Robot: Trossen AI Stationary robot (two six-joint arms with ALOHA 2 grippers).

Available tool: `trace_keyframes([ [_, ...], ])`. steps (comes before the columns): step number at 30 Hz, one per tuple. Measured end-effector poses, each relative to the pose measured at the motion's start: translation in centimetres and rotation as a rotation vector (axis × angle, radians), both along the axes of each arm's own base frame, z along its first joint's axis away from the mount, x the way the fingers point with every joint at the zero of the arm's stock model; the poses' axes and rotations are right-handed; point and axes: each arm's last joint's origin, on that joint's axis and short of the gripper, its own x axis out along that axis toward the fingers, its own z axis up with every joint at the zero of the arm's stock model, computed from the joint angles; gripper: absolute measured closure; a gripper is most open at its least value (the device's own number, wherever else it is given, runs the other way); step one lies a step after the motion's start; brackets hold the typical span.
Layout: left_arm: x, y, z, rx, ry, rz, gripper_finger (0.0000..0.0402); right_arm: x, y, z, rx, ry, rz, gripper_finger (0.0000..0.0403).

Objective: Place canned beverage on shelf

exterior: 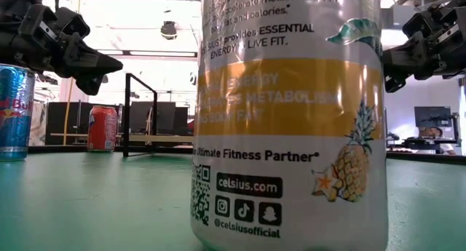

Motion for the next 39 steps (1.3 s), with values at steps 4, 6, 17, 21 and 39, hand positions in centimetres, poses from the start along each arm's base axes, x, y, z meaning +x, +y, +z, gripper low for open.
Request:
trace_keyframes([
  [4, 0.0, 0.0, 0.01, 0.0, 0.0, 0.0, 0.0402, 0.0, 0.0, 0.0, 0.0, 0.0, 0.0, 0.0351],
  [6, 0.0, 0.0, 0.01, 0.0, 0.0, 0.0, 0.0402, 0.0, 0.0, 0.0, 0.0, 0.0, 0.0, 0.0351],
  [17, 0.0, 0.0, 0.0, 0.004, 0.0, 0.0, 0.0402, 0.0, 0.0, 0.0, 0.0, 0.0, 0.0, 0.0351],
  [21, -0.01, 0.07, -0.01, 0.044, 0.007, 0.026, 0.0402, 0.0, 0.0, 0.0, 0.0, 0.0, 0.0, 0.0351],
  [39, -0.2, 0.89, 0.13, -0.554, -0.161, 0.292, 0.0402, 0.0, 0.0, 0.0, 0.0, 0.0, 0.0, 0.0351],
])
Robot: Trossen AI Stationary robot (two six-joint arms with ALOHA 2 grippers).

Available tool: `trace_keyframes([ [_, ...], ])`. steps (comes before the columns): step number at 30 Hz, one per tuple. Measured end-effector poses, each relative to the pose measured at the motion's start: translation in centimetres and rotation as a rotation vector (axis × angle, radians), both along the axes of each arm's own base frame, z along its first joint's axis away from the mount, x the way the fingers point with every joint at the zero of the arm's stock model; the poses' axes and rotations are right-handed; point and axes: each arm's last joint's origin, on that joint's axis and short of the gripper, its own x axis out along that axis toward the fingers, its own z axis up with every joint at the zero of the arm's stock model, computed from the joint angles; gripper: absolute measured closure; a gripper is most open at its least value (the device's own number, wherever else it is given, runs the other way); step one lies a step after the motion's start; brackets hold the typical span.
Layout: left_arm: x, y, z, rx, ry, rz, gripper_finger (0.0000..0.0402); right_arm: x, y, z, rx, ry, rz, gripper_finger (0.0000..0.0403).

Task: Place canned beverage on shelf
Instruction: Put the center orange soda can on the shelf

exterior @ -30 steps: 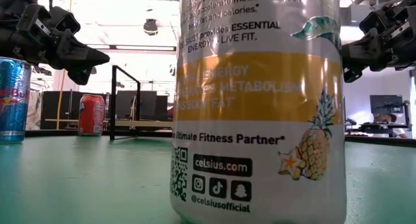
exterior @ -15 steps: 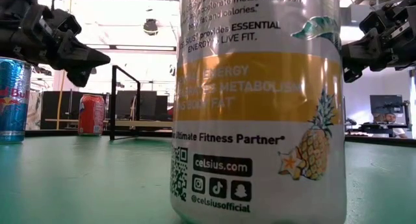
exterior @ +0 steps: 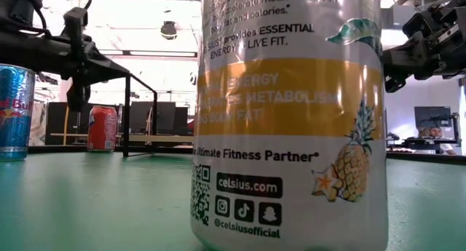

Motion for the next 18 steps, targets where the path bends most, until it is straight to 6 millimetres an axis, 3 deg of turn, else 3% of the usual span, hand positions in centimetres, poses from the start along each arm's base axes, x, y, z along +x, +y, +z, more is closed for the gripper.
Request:
trace_keyframes([
  [11, -0.19, 0.34, 0.12, -0.068, -0.048, 0.13, 0.0402, 0.0, 0.0, 0.0, 0.0, 0.0, 0.0, 0.0351],
  [18, -0.16, 0.29, 0.25, -0.206, -0.135, 0.101, 0.0402, 0.0, 0.0, 0.0, 0.0, 0.0, 0.0, 0.0351],
])
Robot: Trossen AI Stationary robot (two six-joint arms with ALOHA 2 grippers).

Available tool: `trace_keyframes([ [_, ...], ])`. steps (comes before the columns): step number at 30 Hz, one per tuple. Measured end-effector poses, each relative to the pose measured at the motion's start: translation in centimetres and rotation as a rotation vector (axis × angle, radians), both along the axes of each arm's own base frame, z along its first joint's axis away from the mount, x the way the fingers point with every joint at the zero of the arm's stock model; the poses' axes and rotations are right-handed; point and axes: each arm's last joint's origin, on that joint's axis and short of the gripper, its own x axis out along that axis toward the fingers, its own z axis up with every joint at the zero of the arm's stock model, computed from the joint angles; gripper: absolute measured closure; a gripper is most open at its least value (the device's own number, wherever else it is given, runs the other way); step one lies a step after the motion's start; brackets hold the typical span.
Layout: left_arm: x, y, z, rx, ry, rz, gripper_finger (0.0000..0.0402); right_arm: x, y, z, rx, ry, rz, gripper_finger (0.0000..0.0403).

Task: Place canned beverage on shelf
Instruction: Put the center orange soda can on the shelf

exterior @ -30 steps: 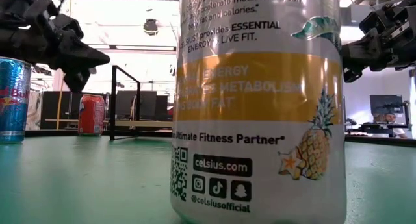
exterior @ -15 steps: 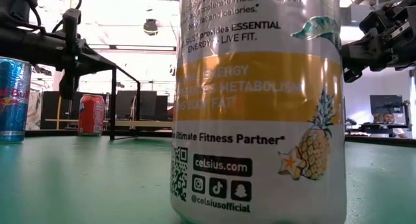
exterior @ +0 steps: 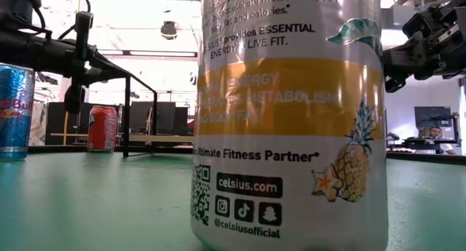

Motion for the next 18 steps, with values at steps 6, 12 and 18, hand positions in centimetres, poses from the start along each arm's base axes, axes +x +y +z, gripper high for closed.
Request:
trace_keyframes([
  [6, 0.0, 0.0, 0.2, -0.021, -0.033, 0.009, 0.0402, 0.0, -0.1, 0.1, 0.039, -0.012, -0.022, 0.0351],
  [12, -0.2, -0.2, 2.0, 0.248, -0.097, -0.018, 0.0402, -0.1, -0.2, 1.4, 0.09, -0.151, -0.039, 0.0351],
  [18, 0.0, -0.2, 3.7, 0.429, -0.002, 0.017, 0.0402, -0.4, -0.6, 3.8, 0.087, -0.324, -0.168, 0.0351],
])
